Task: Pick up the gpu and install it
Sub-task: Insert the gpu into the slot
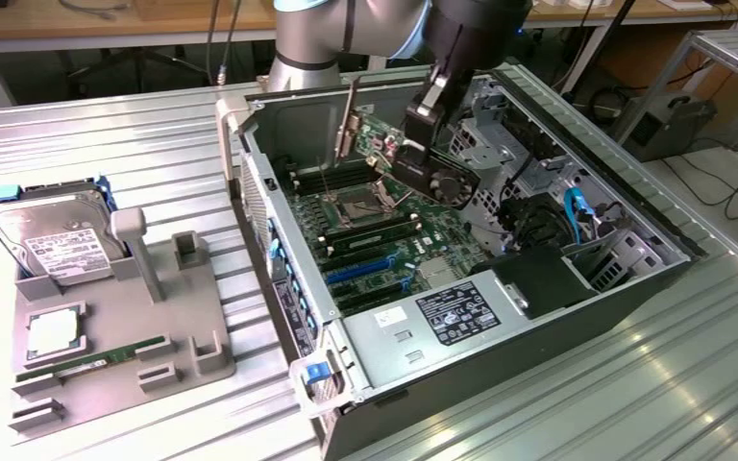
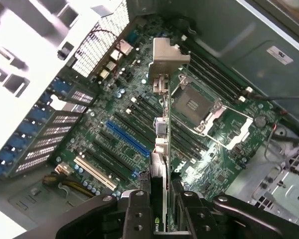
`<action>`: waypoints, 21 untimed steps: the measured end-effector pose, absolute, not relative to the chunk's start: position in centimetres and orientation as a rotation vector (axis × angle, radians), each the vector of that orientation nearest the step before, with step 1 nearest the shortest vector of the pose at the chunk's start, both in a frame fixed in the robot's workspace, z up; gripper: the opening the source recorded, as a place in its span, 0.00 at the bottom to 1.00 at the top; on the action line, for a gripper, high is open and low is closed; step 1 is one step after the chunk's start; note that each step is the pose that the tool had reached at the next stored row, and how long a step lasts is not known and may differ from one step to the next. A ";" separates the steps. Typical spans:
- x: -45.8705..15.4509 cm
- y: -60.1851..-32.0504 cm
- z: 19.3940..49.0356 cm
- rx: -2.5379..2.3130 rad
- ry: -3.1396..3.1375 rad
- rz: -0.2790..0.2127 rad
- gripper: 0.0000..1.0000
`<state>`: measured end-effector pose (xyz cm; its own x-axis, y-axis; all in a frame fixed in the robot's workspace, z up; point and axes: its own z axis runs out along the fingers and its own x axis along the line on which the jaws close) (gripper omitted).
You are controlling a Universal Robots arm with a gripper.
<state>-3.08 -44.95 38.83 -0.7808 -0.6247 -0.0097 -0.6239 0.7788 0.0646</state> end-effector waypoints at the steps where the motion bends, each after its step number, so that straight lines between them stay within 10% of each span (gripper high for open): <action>1: -3.1 -44.9 38.8 1.062 -2.941 -0.100 0.26; 21: -3.1 -44.9 38.1 1.601 -2.673 -0.094 0.26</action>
<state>-3.08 -44.95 38.12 -0.4721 -0.8815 -0.0098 -0.8800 0.4706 0.0646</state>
